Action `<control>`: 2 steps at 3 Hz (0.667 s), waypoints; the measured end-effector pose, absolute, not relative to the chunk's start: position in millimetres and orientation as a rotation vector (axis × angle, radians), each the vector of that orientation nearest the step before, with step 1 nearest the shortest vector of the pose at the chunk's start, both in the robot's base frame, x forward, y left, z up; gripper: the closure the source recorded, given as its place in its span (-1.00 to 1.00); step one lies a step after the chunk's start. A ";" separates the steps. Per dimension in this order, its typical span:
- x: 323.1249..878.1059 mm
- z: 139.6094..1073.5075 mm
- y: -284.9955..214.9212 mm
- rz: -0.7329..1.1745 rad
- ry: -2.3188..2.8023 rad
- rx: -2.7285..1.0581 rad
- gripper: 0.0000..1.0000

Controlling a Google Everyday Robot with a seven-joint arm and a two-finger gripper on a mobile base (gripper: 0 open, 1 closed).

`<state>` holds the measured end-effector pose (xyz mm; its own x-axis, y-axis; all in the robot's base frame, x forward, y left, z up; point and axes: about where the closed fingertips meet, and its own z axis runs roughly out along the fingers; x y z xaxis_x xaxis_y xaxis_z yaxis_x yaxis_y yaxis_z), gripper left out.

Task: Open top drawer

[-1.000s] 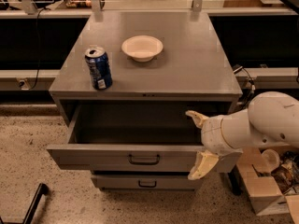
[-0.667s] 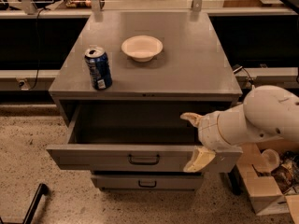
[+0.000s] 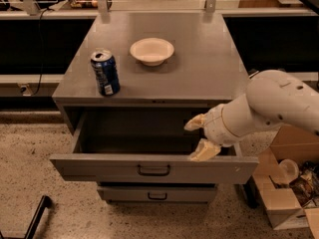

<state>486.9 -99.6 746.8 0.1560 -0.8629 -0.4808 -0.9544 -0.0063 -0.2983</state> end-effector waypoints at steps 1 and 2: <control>501.9 739.3 -96.7 0.176 1.758 -1.889 0.00; 515.0 723.5 -102.5 0.133 1.814 -1.868 0.34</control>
Offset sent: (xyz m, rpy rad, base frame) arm 0.0452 -0.0129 -0.0441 -0.1025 0.0043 -0.1351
